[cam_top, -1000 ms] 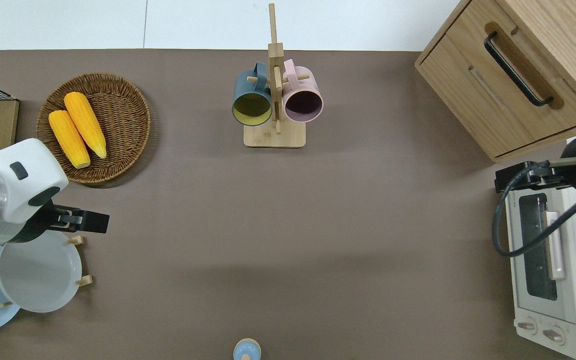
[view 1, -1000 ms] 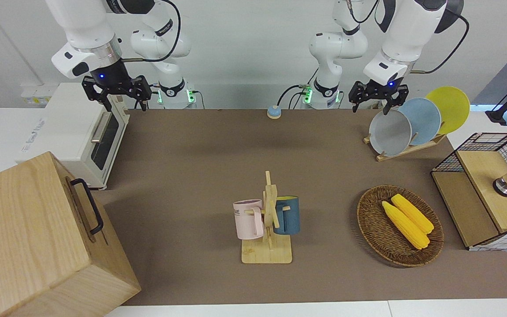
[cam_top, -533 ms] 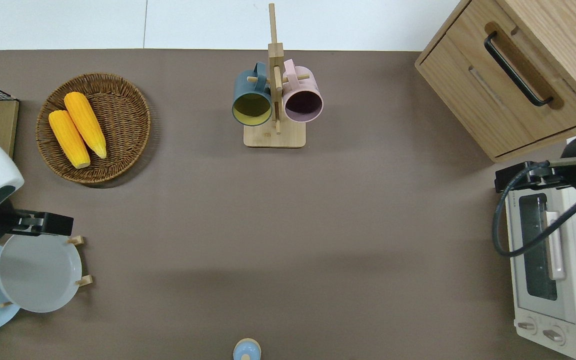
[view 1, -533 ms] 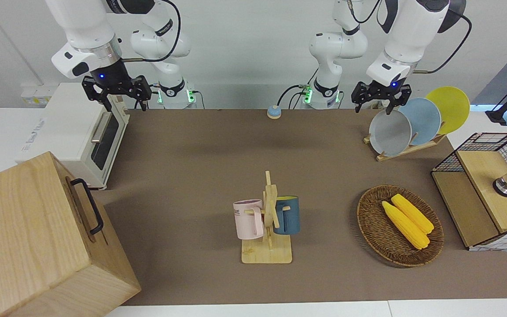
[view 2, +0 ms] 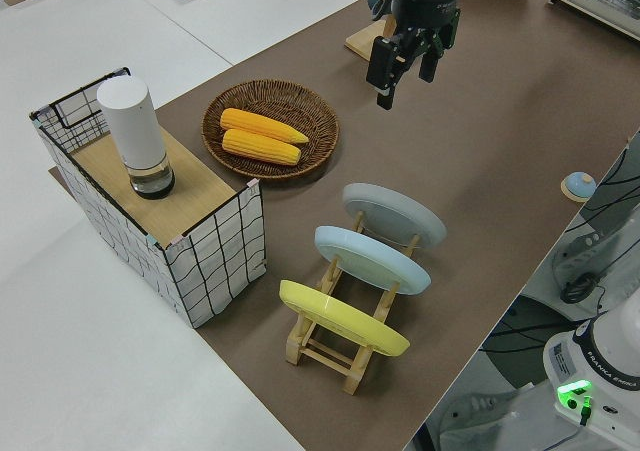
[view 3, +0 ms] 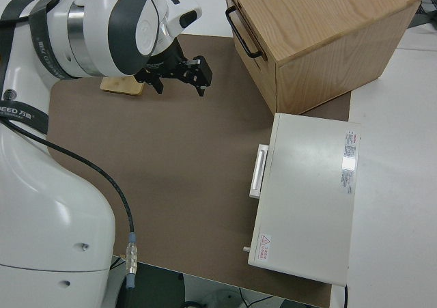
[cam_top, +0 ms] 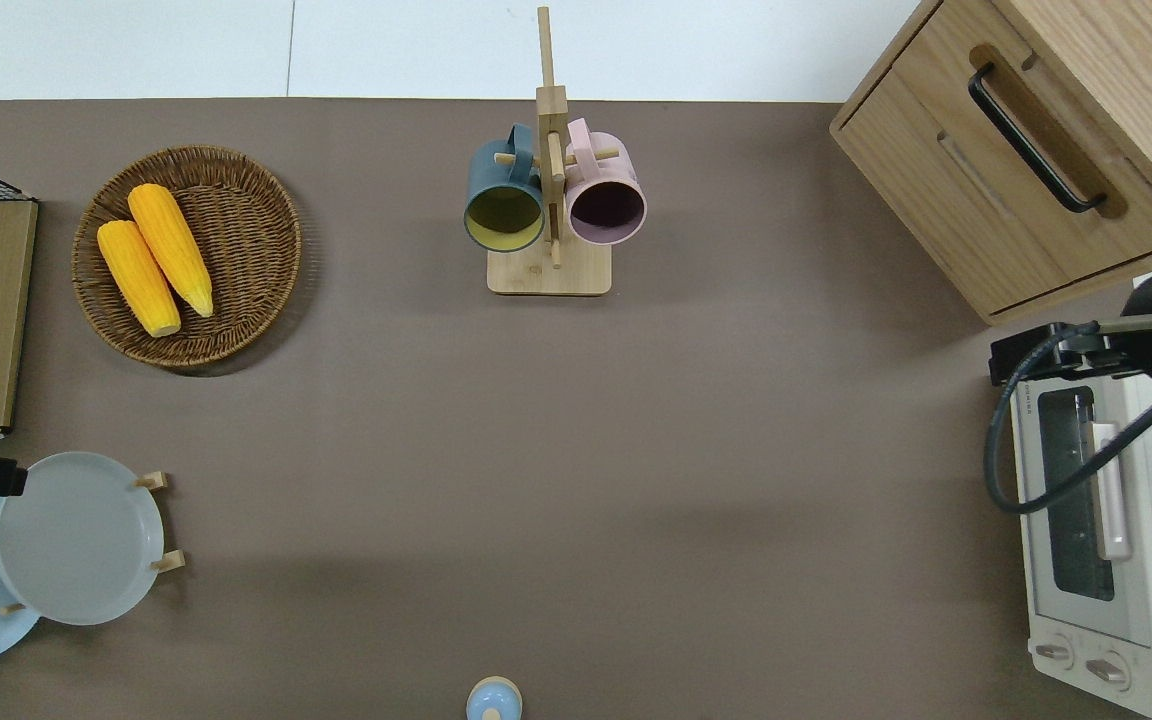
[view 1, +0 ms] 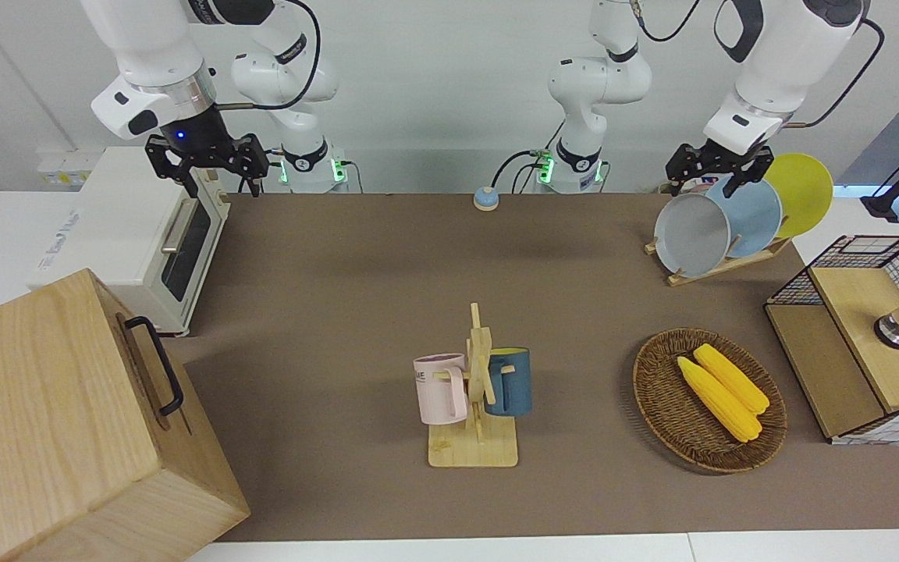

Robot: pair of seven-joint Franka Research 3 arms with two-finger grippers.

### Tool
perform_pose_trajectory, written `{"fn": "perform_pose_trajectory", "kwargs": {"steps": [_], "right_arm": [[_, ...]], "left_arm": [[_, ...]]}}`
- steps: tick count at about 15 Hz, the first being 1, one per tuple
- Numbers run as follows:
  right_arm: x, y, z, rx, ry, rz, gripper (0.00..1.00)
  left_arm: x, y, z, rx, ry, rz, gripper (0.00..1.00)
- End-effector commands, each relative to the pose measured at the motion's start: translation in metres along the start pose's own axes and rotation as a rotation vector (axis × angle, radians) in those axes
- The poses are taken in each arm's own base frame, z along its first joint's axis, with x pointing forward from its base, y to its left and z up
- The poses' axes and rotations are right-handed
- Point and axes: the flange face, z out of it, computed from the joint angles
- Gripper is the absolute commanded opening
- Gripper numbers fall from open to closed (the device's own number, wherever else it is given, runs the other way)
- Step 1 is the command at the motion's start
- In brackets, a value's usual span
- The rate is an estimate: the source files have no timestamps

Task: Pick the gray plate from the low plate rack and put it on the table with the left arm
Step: 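Move the left gripper down toward the gray plate's rim in the rack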

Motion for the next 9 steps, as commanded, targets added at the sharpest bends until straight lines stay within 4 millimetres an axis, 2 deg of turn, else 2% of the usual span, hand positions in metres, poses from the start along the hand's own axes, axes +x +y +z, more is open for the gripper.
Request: {"fn": "perform_pose_trajectory", "kwargs": {"steps": [1, 5, 9], "right_arm": [[0.0, -0.001, -0.001, 0.003, -0.003, 0.003, 0.983], [0.0, -0.001, -0.001, 0.003, -0.003, 0.003, 0.983], [0.0, -0.001, -0.001, 0.003, -0.003, 0.003, 0.983]], "left_arm": [[-0.019, -0.024, 0.014, -0.004, -0.021, 0.021, 1.0], [-0.025, -0.027, 0.032, 0.008, -0.031, 0.022, 1.0], [-0.029, -0.025, 0.059, 0.022, -0.02, 0.029, 1.0]]}}
